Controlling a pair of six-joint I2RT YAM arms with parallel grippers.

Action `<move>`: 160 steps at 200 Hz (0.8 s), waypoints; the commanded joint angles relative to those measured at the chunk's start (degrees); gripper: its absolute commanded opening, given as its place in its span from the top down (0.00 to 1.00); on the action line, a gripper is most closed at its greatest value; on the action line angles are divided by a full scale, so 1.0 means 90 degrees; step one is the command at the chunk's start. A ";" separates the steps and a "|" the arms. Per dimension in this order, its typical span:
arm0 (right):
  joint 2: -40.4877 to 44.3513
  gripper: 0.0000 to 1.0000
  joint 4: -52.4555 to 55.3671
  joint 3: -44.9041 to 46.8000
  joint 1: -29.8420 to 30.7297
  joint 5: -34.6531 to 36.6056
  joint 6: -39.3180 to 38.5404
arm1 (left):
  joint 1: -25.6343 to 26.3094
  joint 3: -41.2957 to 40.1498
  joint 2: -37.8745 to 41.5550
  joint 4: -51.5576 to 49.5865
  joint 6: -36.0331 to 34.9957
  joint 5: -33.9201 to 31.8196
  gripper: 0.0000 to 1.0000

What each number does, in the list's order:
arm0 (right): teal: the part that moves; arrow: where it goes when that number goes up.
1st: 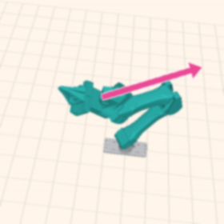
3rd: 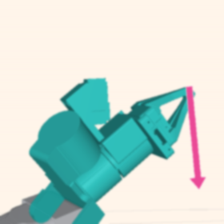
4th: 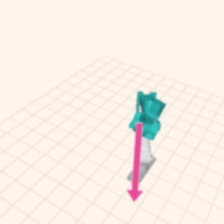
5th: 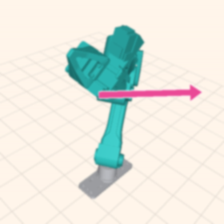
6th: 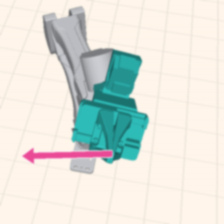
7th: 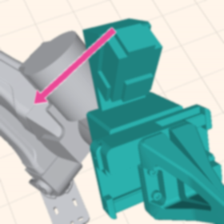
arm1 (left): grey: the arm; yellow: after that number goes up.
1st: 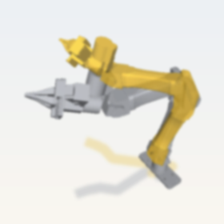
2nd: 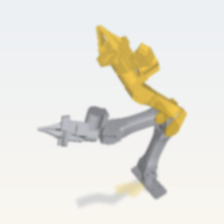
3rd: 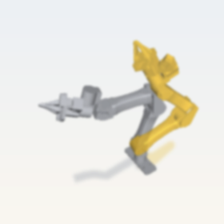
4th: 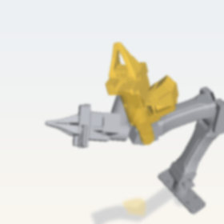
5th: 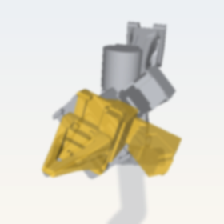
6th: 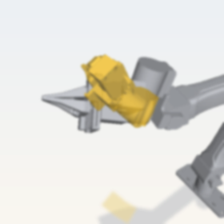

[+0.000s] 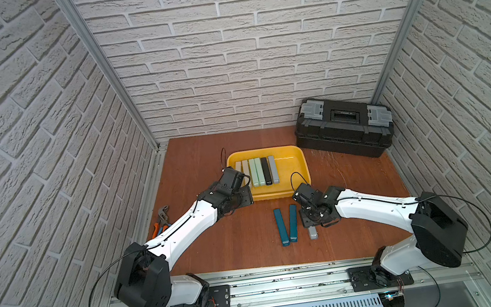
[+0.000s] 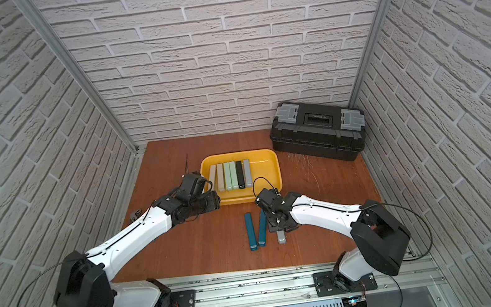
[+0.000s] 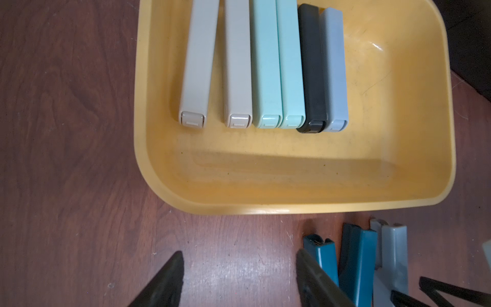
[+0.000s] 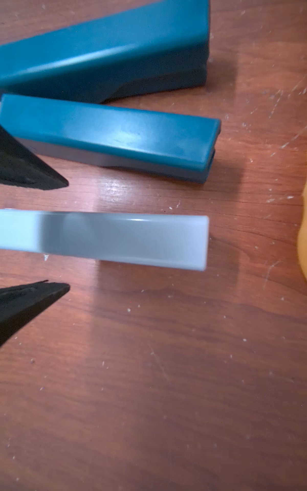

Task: Put the pruning pliers into the storage box
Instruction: Pick up the pruning pliers from the center of the board.

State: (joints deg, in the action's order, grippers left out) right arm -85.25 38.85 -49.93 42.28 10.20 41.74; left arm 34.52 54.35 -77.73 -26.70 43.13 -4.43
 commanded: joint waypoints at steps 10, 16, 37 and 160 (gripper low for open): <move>-0.0283 0.42 -0.0343 0.0004 0.0032 0.0059 0.0178 | 0.0038 -0.0041 0.0199 0.0037 -0.0014 -0.0017 0.33; -0.0333 0.42 -0.0337 -0.0020 0.0029 0.0094 0.0196 | 0.0039 -0.0043 0.0211 0.0045 -0.0008 -0.0017 0.33; -0.0453 0.42 -0.0343 -0.0066 0.0010 0.0170 0.0169 | 0.0037 -0.0094 0.0243 0.0056 0.0021 -0.0016 0.33; -0.0931 0.62 -0.0753 0.0041 -0.0231 -0.0044 0.0011 | 0.0031 -0.0010 0.0223 -0.0022 0.0031 -0.0033 0.33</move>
State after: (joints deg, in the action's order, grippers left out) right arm -92.51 32.86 -49.91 40.34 10.33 42.44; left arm 34.52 54.26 -76.77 -26.98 43.33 -4.43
